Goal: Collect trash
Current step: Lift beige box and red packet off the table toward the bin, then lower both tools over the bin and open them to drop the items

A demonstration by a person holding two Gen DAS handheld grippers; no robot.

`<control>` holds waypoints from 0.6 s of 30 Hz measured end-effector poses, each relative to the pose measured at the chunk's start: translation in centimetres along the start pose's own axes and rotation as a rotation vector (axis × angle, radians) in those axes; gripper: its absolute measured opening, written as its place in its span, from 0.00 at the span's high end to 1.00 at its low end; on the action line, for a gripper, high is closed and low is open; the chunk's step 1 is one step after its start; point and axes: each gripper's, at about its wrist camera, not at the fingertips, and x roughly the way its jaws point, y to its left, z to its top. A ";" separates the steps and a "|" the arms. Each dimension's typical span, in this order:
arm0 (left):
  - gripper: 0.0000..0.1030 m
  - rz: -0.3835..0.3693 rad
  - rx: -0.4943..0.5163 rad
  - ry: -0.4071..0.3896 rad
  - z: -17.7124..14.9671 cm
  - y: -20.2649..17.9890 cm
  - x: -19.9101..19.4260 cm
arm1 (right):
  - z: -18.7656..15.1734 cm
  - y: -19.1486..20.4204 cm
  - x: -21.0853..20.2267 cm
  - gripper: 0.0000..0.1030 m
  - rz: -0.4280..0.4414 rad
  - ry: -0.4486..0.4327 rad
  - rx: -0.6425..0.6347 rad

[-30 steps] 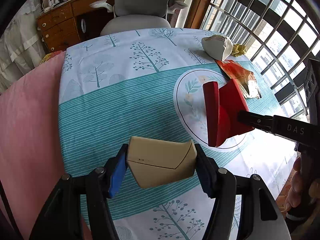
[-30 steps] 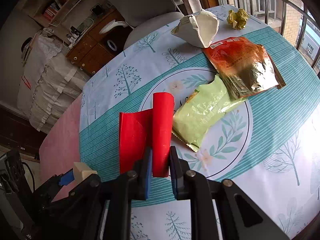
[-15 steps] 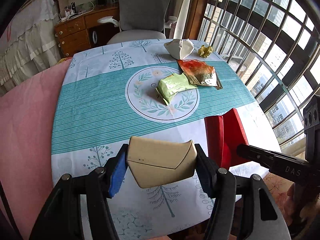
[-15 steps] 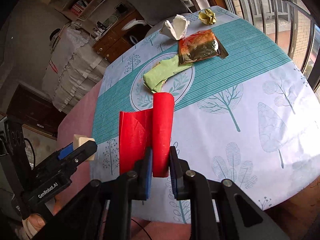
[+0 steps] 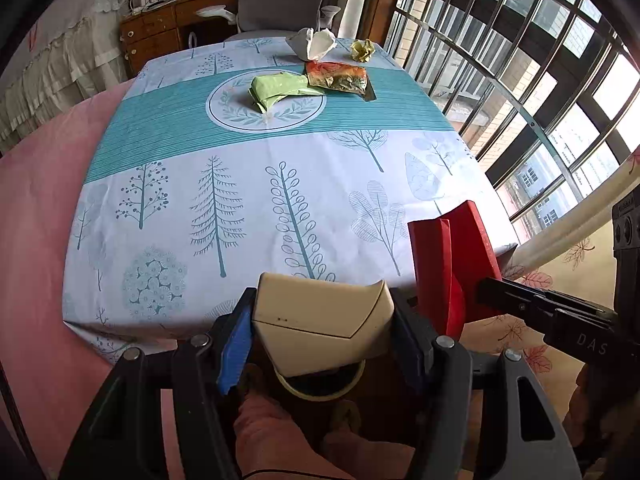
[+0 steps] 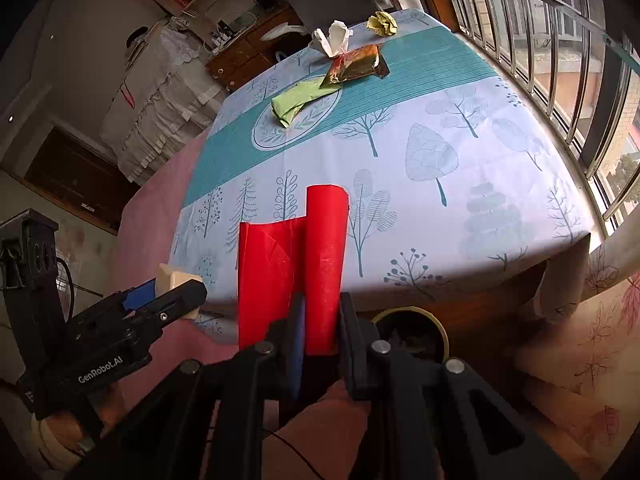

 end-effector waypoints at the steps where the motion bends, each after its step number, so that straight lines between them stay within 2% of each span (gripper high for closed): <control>1: 0.41 0.003 0.006 0.010 -0.6 -0.4 0.1 | -0.7 -0.2 0.0 0.85 -0.003 0.007 0.005; 10: 0.41 0.011 0.022 0.107 -5.3 -2.4 3.0 | -5.8 -2.2 2.7 0.85 -0.047 0.104 0.014; 18: 0.41 0.004 0.036 0.188 -8.6 -1.7 7.9 | -9.0 -4.1 7.3 0.85 -0.109 0.171 0.047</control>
